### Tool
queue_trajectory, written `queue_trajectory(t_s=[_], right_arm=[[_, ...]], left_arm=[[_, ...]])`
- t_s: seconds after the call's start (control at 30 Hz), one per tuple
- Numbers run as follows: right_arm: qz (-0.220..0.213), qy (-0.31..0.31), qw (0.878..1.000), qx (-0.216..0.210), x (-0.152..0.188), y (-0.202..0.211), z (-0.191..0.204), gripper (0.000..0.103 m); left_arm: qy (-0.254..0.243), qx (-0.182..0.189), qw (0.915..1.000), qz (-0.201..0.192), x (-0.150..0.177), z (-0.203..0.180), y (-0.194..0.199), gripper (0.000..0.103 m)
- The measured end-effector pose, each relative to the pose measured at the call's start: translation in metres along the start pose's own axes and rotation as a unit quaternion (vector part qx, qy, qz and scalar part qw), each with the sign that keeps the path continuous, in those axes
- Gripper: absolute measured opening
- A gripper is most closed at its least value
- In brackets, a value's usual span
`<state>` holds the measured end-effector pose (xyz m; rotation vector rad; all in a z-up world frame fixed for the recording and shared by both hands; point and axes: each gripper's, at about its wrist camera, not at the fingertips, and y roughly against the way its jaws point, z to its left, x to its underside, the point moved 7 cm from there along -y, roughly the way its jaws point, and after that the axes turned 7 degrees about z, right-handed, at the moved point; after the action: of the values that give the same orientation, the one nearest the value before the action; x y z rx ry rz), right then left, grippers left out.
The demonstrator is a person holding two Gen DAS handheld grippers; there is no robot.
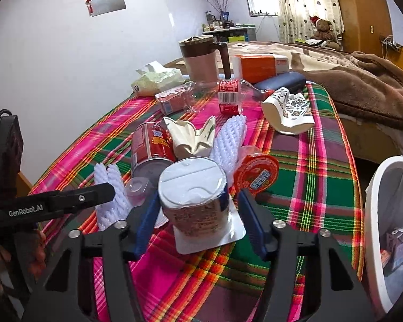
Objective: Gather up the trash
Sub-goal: 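Grasp the white foam net with the left tool while the right tool grasps the lidded cup, then carry the foam net and lidded cup over the bin and release both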
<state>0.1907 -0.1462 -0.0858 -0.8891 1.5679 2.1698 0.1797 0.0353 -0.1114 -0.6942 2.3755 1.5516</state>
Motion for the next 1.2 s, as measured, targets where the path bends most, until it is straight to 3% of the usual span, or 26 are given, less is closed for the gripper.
queue_trajectory(t_s=[0.07,0.23,0.53,0.67,0.77,0.9,1.2], right_arm=[[-0.004,0.003,1.0,0.001,0.0,0.001,0.001,0.054],[-0.008,0.001,1.0,0.003,0.001,0.003,-0.001,0.054],[-0.025,-0.005,0.999,0.021,0.004,0.012,-0.006,0.053],[-0.03,-0.018,0.999,0.02,0.005,0.016,-0.01,0.053],[-0.041,-0.021,0.999,0.023,0.005,0.022,-0.01,0.053],[-0.051,-0.021,0.998,0.029,0.008,0.029,-0.011,0.053],[-0.076,-0.033,0.996,0.042,0.007,0.052,-0.021,0.053]], left_arm=[[0.008,0.004,1.0,0.003,0.0,-0.001,0.0,0.084],[-0.008,-0.016,0.9998,0.007,0.003,-0.006,-0.004,0.062],[-0.048,-0.006,0.9988,0.011,0.008,-0.024,-0.009,0.037],[-0.05,0.02,0.9985,-0.001,0.007,-0.032,-0.001,0.034],[-0.087,0.001,0.9959,-0.023,0.007,-0.043,0.008,0.032],[-0.098,-0.005,0.995,-0.023,0.01,-0.047,0.011,0.03],[-0.144,-0.033,0.9865,-0.072,0.016,-0.066,0.042,0.03]])
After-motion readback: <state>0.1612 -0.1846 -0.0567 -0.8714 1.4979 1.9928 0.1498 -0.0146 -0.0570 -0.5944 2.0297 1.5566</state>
